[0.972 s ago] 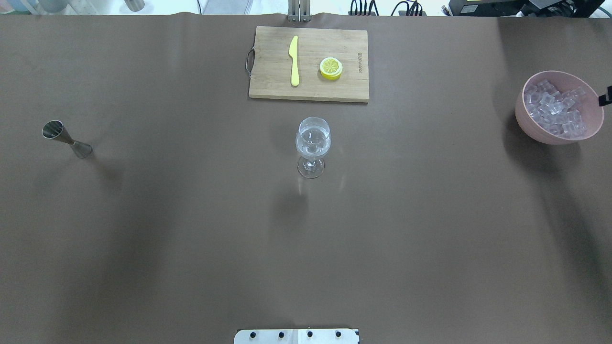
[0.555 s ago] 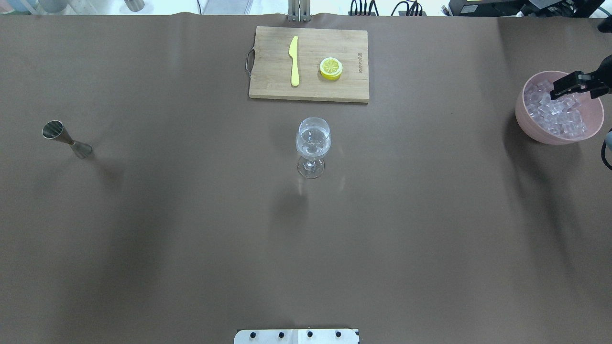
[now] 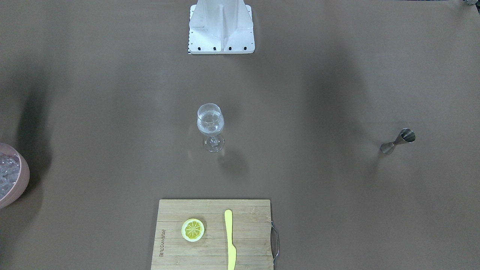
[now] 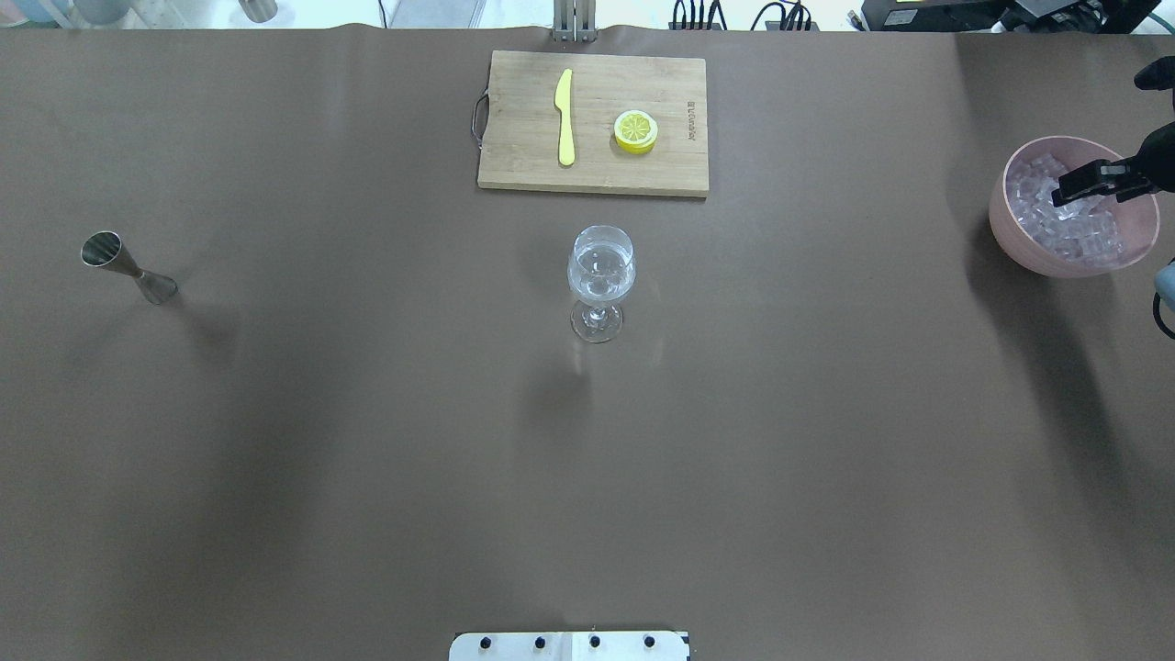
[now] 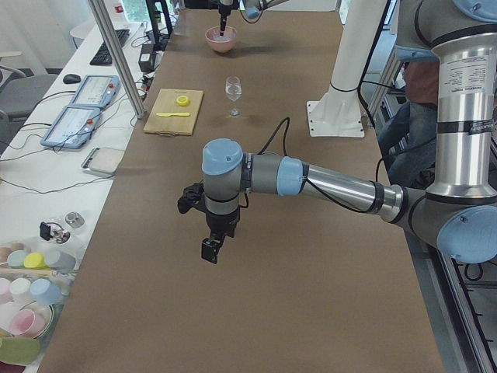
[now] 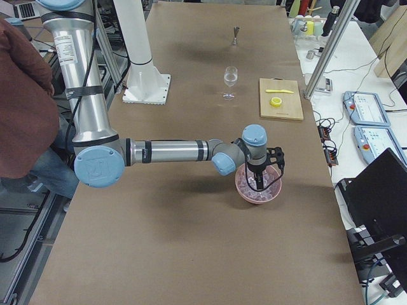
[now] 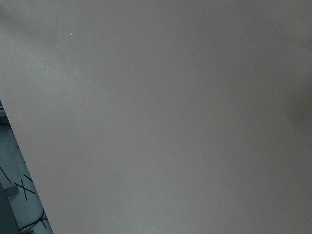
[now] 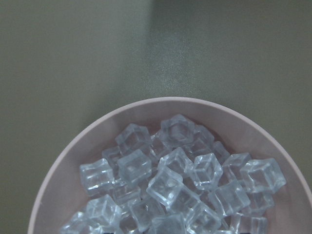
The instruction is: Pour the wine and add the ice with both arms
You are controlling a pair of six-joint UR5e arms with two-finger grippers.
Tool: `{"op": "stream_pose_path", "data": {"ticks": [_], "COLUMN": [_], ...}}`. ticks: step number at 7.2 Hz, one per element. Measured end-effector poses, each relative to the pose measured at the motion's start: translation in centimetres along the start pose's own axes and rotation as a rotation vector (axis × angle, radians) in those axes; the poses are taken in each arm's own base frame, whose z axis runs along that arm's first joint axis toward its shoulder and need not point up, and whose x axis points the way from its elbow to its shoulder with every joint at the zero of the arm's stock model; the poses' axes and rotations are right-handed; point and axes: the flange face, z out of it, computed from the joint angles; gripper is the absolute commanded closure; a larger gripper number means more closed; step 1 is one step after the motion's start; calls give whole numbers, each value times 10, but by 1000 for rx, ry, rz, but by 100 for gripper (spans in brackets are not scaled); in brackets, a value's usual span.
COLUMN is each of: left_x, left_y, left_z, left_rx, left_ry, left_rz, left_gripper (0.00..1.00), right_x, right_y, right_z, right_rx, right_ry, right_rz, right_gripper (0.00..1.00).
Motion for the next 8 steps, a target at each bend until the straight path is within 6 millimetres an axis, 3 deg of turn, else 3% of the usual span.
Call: {"op": "stream_pose_path", "data": {"ticks": [2,8], "left_x": [0,0], "left_y": [1,3], "left_z": [0,2], "left_rx": [-1,-3], "left_ry": [0,1], "left_rz": [0,-2], "left_gripper": [1,1], "right_x": [0,-21], "right_y": [0,6], "right_z": [2,21], "right_rx": [3,-8], "right_ry": [2,27], "right_rz": [-7,-97], "right_gripper": [39,45]}}
